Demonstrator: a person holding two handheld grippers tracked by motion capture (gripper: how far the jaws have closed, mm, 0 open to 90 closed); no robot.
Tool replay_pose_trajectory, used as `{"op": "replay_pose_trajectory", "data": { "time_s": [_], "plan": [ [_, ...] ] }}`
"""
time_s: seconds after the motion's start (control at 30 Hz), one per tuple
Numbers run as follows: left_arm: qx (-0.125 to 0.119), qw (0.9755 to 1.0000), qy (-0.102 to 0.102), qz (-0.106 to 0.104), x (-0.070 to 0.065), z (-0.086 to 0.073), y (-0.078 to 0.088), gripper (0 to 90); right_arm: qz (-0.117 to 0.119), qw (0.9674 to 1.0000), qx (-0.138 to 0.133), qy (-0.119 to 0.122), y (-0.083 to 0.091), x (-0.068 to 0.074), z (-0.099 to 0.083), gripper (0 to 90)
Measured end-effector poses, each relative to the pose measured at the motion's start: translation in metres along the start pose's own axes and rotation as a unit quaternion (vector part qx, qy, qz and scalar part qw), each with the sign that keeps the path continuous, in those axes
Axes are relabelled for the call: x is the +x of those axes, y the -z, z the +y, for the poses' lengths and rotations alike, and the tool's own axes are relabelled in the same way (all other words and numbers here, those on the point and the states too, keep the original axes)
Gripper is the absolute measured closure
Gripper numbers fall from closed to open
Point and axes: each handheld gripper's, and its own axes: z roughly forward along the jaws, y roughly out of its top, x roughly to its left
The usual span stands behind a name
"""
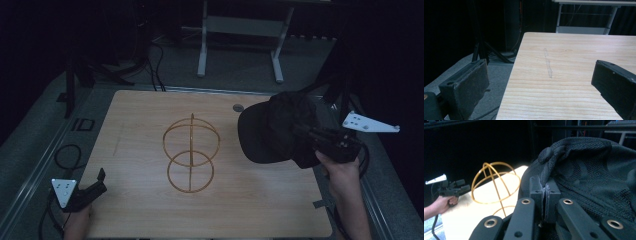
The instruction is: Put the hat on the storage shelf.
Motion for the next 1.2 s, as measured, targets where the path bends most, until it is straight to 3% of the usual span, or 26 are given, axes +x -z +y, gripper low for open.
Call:
{"op": "replay_pose_trajectory", "data": {
  "time_s": [0.37, 0.43, 0.47, 0.83, 0.87, 1.2],
  "plan": [
    [0.001, 1.0000, 0.000, 0.000, 0.000, 0.000, 0.000, 1.8, 0.017, 0.9986, -0.030, 0.040, 0.006, 0.020, 0.054, 87.5],
    [0.002, 1.0000, 0.000, -0.001, 0.000, 0.000, 0.000, 1.8, 0.019, 0.9984, -0.032, 0.043, 0.006, 0.022, 0.057, 87.5],
    [0.001, 1.0000, -0.001, -0.001, 0.000, 0.000, 0.000, 1.8, 0.025, 0.9976, -0.040, 0.051, 0.006, 0.028, 0.067, 87.5],
    [0.001, 1.0000, -0.001, -0.001, 0.000, 0.000, 0.000, 1.8, 0.055, 0.9939, -0.066, 0.069, 0.001, 0.052, 0.091, 87.5],
    [0.001, 1.0000, -0.001, -0.001, 0.000, 0.000, 0.000, 1.8, 0.067, 0.9925, -0.069, 0.075, -0.005, 0.060, 0.096, 87.5],
    [0.001, 1.0000, 0.000, -0.004, 0.000, 0.000, 0.000, 1.8, 0.111, 0.9876, -0.068, 0.088, -0.036, 0.086, 0.106, 87.5]
  ]
}}
